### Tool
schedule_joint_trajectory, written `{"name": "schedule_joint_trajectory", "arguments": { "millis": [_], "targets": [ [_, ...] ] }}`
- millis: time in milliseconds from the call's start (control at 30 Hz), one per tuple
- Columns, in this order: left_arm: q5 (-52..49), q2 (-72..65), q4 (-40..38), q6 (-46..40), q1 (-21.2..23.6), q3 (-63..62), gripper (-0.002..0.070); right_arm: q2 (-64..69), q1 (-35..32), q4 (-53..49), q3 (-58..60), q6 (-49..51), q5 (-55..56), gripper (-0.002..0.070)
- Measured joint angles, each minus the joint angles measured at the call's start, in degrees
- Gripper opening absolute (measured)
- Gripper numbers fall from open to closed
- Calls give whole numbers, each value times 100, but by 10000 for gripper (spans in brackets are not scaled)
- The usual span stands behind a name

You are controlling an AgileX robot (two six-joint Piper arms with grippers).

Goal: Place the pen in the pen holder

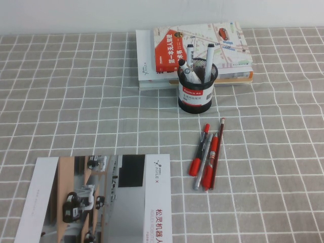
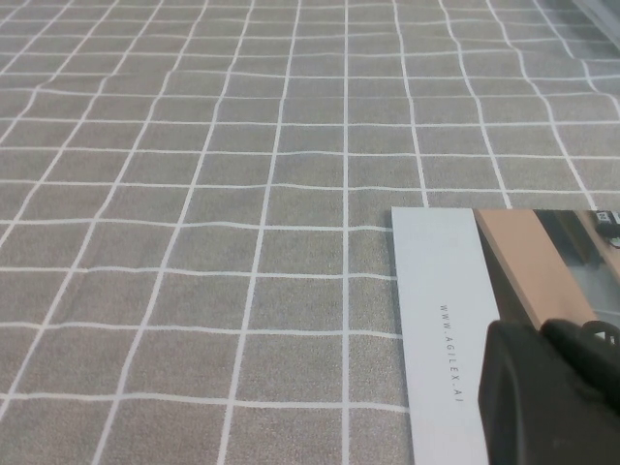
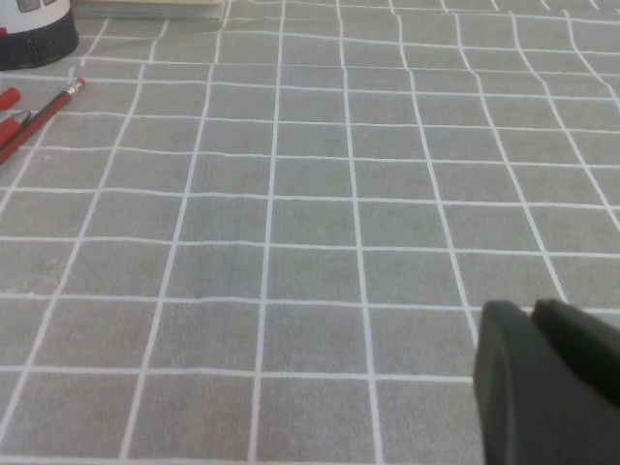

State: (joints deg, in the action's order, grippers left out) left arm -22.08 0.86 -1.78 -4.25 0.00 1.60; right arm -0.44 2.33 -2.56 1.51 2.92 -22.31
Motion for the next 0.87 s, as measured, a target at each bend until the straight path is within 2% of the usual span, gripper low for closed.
{"name": "schedule_joint_trajectory", "arguments": {
  "millis": [867],
  "targets": [
    [0,0,0,0,0,0,-4,0,340,403,0,0,23,-12]
  ]
}}
